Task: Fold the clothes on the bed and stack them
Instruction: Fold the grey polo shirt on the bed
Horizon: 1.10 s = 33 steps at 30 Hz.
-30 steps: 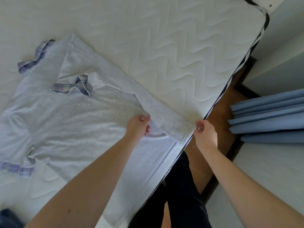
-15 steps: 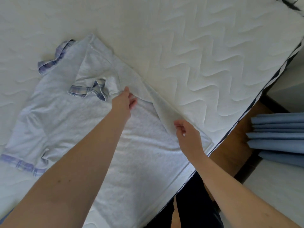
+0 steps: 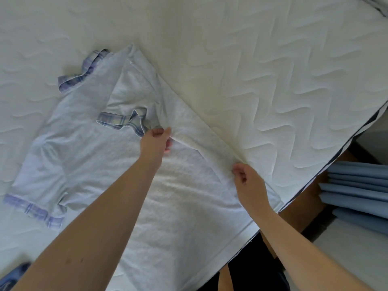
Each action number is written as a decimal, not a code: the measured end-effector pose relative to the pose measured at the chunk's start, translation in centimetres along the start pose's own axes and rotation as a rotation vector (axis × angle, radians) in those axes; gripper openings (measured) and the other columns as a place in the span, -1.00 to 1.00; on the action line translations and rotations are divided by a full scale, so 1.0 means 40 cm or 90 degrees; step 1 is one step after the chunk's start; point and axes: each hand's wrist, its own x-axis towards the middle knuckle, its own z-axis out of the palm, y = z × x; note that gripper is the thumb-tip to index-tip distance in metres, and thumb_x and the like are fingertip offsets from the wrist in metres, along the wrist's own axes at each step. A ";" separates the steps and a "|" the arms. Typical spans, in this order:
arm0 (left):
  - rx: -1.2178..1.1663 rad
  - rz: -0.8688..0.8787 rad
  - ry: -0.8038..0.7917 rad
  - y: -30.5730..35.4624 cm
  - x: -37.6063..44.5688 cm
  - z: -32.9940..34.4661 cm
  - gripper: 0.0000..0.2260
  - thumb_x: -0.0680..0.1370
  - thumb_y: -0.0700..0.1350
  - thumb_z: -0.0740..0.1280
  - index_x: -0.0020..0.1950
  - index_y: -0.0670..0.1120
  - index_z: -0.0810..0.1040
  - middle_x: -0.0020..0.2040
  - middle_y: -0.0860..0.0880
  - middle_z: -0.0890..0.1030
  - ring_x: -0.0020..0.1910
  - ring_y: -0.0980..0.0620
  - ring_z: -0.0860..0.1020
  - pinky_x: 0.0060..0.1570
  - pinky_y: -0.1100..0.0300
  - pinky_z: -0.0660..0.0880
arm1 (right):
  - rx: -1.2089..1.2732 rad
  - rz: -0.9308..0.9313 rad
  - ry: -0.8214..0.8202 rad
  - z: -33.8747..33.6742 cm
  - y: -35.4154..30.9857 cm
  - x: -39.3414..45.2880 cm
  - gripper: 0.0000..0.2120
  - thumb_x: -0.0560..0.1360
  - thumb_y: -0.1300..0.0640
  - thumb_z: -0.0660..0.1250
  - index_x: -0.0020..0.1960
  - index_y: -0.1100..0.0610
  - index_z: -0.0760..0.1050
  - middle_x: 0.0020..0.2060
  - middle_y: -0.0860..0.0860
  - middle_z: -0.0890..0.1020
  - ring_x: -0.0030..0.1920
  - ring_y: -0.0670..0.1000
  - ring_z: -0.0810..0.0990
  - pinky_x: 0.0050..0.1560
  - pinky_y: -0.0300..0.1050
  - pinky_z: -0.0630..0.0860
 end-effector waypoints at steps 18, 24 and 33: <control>-0.094 0.131 0.107 0.047 0.037 0.004 -0.48 0.49 -0.19 0.43 0.35 0.03 0.27 -0.06 0.08 0.60 -0.18 0.30 0.59 -0.11 0.37 0.56 | -0.358 -0.136 -0.001 0.106 -0.129 0.102 -0.64 0.58 -0.16 0.19 0.18 0.09 0.50 0.04 0.02 0.59 0.09 0.11 0.53 0.09 0.01 0.38; -0.285 -0.153 -0.078 0.001 -0.047 0.069 -0.73 0.53 -0.09 0.43 0.14 -0.21 0.51 0.04 -0.15 0.67 -0.03 -0.02 0.67 -0.05 0.12 0.63 | -0.269 -0.164 -0.025 0.092 -0.119 0.109 -0.81 0.64 0.13 0.16 0.10 0.12 0.54 0.00 0.02 0.62 -0.01 0.10 0.54 0.04 -0.03 0.41; -0.073 -0.131 -0.198 -0.056 -0.152 0.117 -0.95 0.54 -0.21 0.39 -0.05 -0.09 0.57 -0.11 -0.12 0.68 -0.25 -0.02 0.70 -0.33 0.16 0.61 | -0.056 -0.071 -0.032 0.072 -0.141 0.116 -0.74 0.54 0.28 0.18 0.13 0.07 0.54 -0.01 -0.15 0.60 0.03 -0.16 0.56 0.08 -0.43 0.40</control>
